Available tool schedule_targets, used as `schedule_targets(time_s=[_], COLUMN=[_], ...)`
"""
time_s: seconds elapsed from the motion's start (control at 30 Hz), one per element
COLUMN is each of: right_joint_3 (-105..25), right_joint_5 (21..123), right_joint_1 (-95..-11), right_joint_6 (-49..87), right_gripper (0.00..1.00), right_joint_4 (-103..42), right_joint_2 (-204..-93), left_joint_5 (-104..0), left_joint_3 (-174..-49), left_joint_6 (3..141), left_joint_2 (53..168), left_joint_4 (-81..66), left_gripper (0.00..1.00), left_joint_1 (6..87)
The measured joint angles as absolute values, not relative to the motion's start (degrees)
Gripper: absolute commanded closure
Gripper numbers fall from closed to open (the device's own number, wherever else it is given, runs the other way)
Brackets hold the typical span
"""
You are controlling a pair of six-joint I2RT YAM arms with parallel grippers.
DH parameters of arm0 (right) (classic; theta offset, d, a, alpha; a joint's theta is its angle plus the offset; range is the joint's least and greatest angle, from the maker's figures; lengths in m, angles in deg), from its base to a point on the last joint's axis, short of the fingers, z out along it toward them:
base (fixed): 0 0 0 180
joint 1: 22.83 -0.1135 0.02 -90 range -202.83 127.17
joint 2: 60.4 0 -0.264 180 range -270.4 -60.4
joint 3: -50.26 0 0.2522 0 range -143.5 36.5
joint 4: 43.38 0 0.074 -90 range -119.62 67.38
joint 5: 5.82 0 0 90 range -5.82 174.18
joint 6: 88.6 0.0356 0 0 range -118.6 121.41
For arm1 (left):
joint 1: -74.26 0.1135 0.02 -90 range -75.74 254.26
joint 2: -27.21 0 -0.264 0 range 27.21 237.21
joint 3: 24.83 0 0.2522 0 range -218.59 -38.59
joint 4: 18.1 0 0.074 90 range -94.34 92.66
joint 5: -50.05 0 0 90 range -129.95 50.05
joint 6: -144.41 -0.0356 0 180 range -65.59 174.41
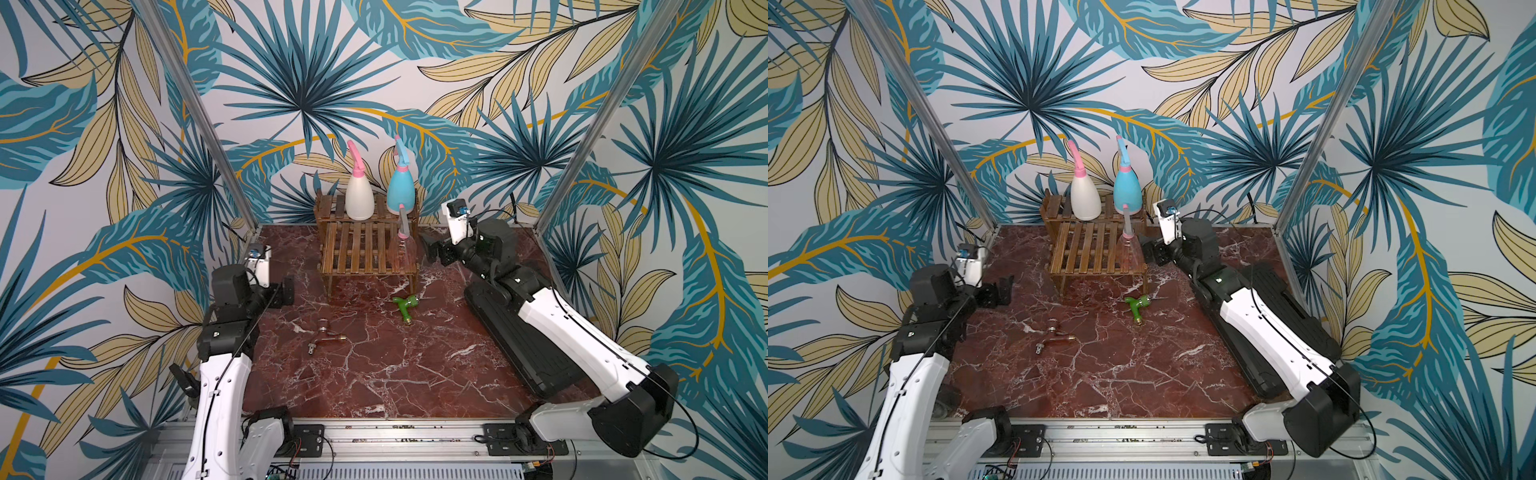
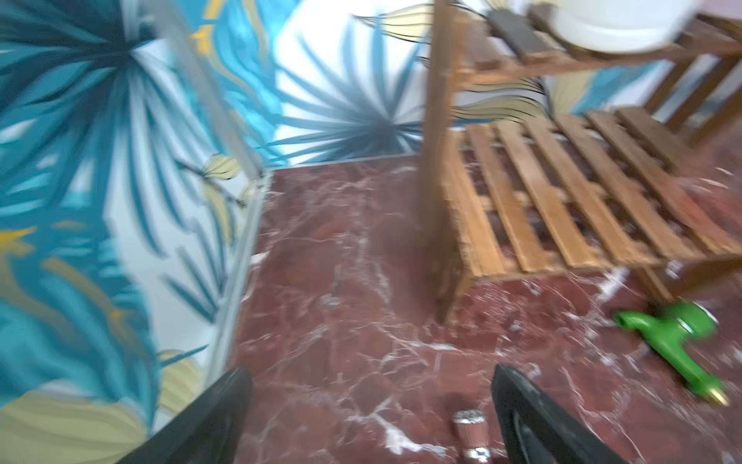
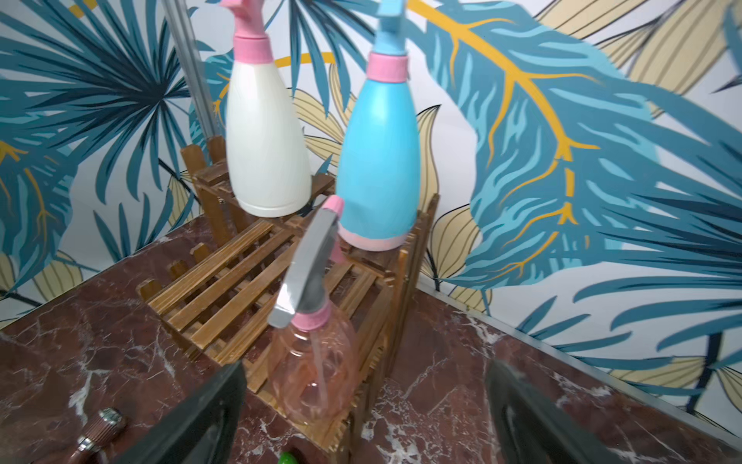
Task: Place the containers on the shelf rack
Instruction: 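Place the container on the shelf, then pick up a container from the corner of the board.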
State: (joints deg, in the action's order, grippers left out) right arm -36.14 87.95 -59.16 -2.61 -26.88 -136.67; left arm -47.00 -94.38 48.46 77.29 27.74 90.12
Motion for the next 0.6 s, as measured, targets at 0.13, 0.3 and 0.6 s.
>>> schedule_targets(time_s=[0.13,0.3,0.6], right_joint_3=[-31.4,-28.6,-23.1], right_joint_5=[86.9,84.8,84.3], right_joint_1=[-54.5,-52.7,-52.5], right_joint_6=[-2.7,-2.7,-2.7], right_gripper=[0.01,0.01,0.01], right_joint_4=[-28.5,-29.0,-31.2], right_joint_2=[-133.4,-131.7,-124.0], left_joint_5=[-37.1,-25.6,-13.4], left_joint_3=[-97.0,-97.2,-95.3], left_joint_6=[51.5,56.2,65.8], left_joint_2=[75.3,73.4,73.2], left_joint_4=[31.8,37.1,43.8], left_gripper=[0.00,0.00,0.00], left_joint_1=[98.8,108.3,117.7])
